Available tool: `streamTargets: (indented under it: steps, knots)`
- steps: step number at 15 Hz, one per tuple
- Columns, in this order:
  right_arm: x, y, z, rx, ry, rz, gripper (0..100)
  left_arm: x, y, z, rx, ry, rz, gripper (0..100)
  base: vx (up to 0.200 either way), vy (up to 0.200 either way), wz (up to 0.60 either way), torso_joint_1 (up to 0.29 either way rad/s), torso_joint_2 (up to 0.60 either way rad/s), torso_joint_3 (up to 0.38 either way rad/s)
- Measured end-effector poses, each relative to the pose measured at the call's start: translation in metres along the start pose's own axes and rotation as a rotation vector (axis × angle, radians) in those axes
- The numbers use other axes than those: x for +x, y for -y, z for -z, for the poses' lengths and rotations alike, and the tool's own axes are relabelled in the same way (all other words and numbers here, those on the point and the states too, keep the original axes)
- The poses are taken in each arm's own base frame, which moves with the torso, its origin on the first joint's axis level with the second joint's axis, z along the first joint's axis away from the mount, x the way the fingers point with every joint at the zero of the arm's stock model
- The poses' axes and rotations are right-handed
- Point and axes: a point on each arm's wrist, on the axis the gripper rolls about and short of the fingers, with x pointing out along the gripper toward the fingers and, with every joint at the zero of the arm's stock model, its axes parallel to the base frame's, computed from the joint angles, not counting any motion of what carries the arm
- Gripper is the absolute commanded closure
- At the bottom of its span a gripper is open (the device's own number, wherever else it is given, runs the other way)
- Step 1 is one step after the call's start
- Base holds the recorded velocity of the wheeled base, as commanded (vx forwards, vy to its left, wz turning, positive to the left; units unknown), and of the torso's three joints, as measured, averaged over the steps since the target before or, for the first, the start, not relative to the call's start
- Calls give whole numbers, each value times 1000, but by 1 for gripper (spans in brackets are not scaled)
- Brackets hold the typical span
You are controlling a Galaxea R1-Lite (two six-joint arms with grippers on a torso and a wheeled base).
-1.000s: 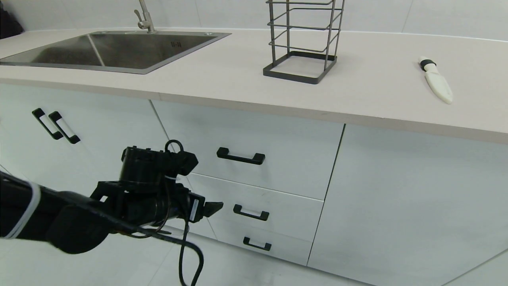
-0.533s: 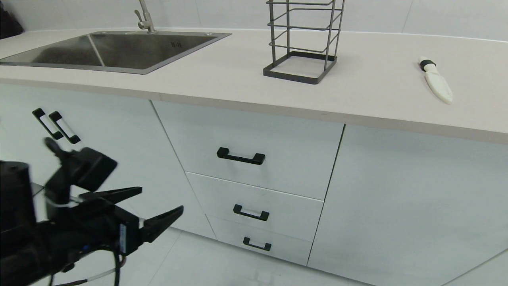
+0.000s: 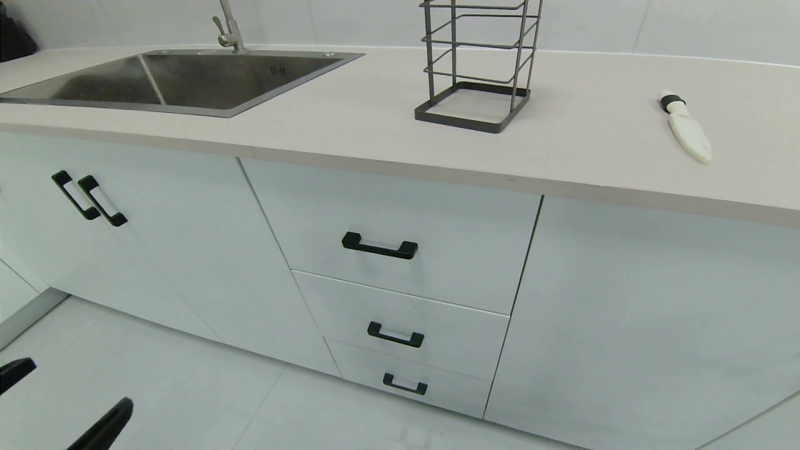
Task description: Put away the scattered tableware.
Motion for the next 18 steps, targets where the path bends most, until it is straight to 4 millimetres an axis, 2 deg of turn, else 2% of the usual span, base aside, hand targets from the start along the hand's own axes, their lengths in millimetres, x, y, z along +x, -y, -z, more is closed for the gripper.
streamTargets:
  steps: [3,7,8,13,15,18]
  knots:
    - [0,0,0,0,-1,0,0,-21,7,36,-2,-10,-29,0,0,0,0,0,0,0]
    - [0,0,0,0,0,0,0,-43,17,77,-24,-100,-27,0,0,0,-600,0,2,4]
    - [0,0,0,0,0,0,0,-48,18,81,-31,-78,-43,0,0,0,-600,-2,-2,7]
    - [0,0,0,0,0,0,0,-57,19,87,-61,3,-189,0,0,0,0,0,0,0]
    - [0,0,0,0,0,0,0,-58,20,87,-58,15,-194,0,0,0,0,0,0,0]
    - [0,0,0,0,0,0,0,-58,20,87,-69,19,-191,0,0,0,-400,3,0,2]
